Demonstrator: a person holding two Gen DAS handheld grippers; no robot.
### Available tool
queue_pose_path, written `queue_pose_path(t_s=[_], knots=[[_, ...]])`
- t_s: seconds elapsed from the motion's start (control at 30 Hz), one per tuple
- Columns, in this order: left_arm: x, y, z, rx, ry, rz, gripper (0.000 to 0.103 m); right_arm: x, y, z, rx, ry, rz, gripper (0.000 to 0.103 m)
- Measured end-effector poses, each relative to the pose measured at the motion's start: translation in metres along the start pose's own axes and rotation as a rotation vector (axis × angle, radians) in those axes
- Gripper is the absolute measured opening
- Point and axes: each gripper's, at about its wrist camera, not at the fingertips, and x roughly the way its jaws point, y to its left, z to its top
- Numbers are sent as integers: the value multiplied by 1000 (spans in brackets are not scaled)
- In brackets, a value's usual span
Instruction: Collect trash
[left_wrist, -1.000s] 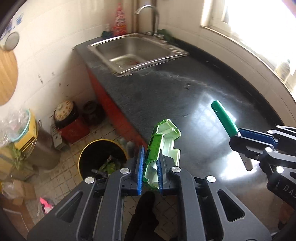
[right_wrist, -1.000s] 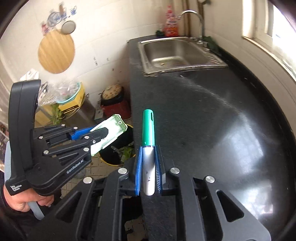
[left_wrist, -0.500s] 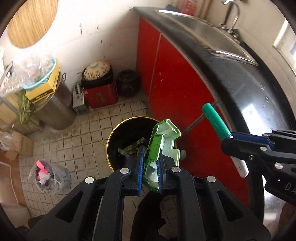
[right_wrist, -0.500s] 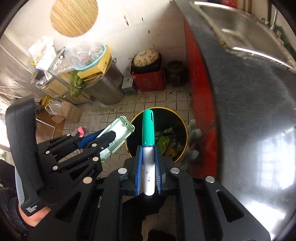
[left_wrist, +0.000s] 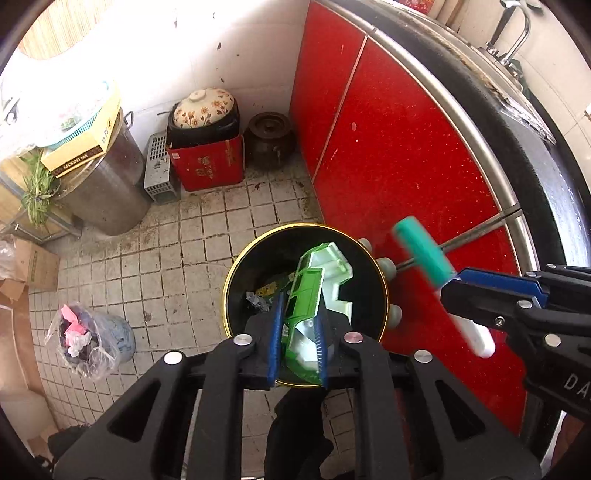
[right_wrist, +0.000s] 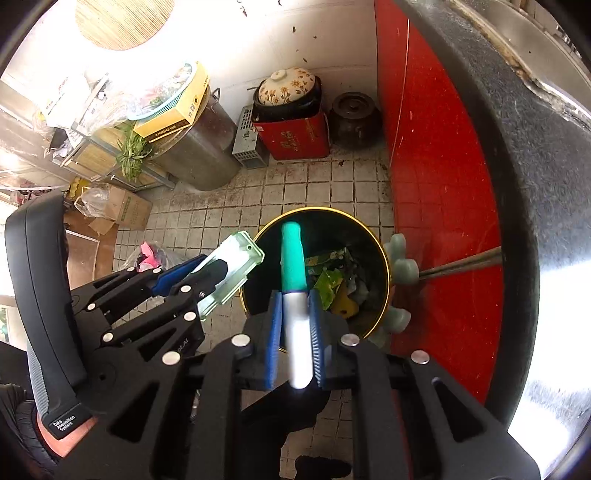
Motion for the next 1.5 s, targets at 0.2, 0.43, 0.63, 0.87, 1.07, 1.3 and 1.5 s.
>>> queue_pose_path(t_s=[0.2,0.43,0.63,0.87,1.07,1.3,1.5], knots=[[-4,-2,2,20,-31,8,73,-16,-7,3,18,-48,1,68],[-30,-24,5,101,-62,8,79,-70,-20,-19,38,-128,1,76],[-85,-81,-2,229,-151,-5,89,-160,-50,-79,99,-271,-42,88],[-162,-221,-38,526,-269,-156,92,-290,-106,-237,383,-449,-281,93],[-217,-358,-102,776,-230,-416,92,-363,-145,-398,754,-513,-508,93],[-256,-465,-202,1081,-145,-567,92,-398,-144,-537,1137,-562,-670,93],[-269,-491,-253,1217,-144,-553,92,-403,-140,-595,1301,-586,-697,93]])
